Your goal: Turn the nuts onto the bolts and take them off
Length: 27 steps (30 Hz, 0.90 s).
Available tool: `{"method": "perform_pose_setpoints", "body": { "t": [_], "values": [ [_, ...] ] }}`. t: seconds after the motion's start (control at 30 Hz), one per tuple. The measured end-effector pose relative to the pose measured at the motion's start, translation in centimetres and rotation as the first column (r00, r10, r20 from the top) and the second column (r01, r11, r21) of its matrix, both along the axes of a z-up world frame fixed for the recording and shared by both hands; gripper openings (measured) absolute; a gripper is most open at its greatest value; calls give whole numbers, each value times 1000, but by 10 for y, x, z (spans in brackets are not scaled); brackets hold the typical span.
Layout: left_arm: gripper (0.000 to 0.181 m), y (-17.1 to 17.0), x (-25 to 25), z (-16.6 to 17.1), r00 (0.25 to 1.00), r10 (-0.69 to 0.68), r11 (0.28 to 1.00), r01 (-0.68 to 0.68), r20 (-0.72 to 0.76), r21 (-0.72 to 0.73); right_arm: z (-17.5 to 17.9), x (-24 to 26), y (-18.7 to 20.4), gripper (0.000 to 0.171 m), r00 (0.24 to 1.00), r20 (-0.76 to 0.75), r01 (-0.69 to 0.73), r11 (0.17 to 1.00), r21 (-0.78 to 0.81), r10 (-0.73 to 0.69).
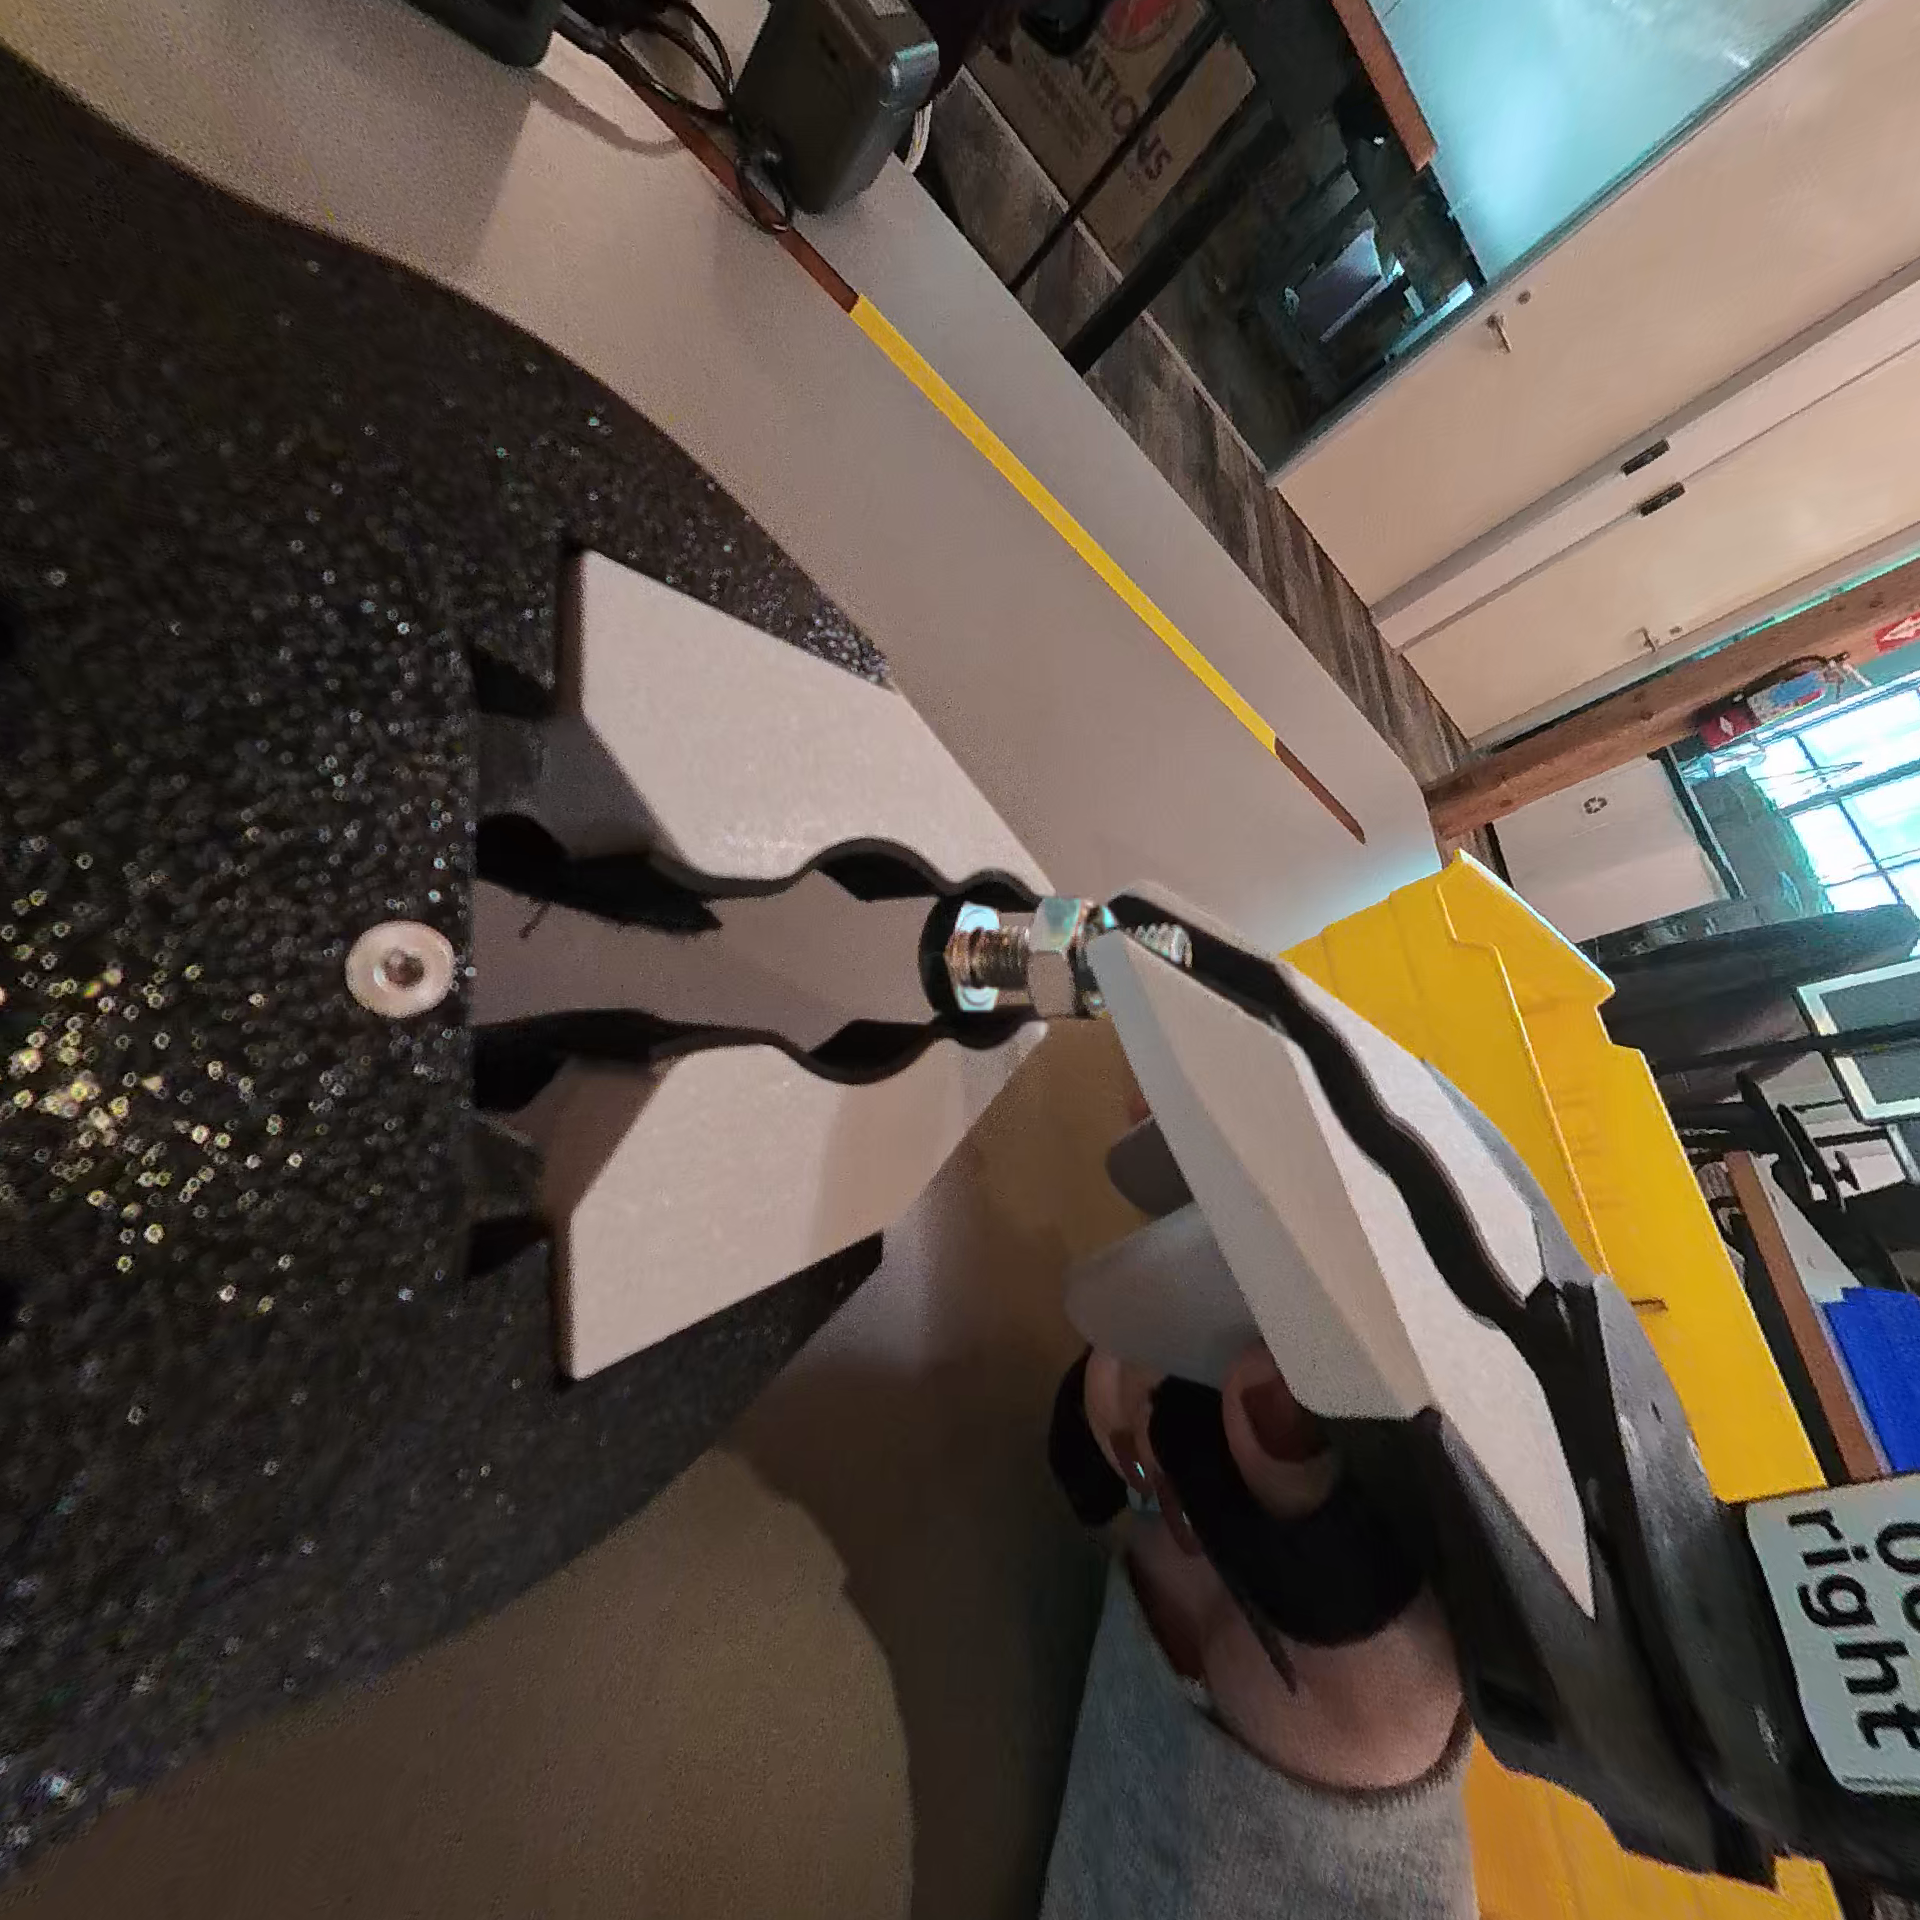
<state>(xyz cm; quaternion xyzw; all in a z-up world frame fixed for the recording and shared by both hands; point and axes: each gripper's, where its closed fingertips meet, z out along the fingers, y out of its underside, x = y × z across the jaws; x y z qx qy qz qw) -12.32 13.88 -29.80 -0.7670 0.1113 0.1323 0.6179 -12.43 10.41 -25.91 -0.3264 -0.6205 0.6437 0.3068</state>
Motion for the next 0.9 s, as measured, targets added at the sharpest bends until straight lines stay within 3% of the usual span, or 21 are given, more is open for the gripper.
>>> {"method": "perform_pose_setpoints", "body": {
  "t": [0.03, 0.33, 0.43, 0.9],
  "values": [
    [15, 0, 0, 0, 1000, 1, 1000, -1, -3, -1, 0, 1, 0, 8, 1000, -2, 1, 1000, 2, -1],
    [15, 1, 3, -1, 1000, -13, 1000, 13, 9, -11, 0, 3, 6, 9, 999, -36, 37, 999, -9, -37],
    [15, -1, -3, 2, 1000, 15, 1000, -15, 24, 7, 3, 2, 13, 27, 995, -55, 82, 997, -17, -83],
    [15, -5, -11, 8, 997, 46, 998, -49, 64, 46, 2, 0, 15, 34, 994, -54, 87, 994, -70, -91]
  ]
}}
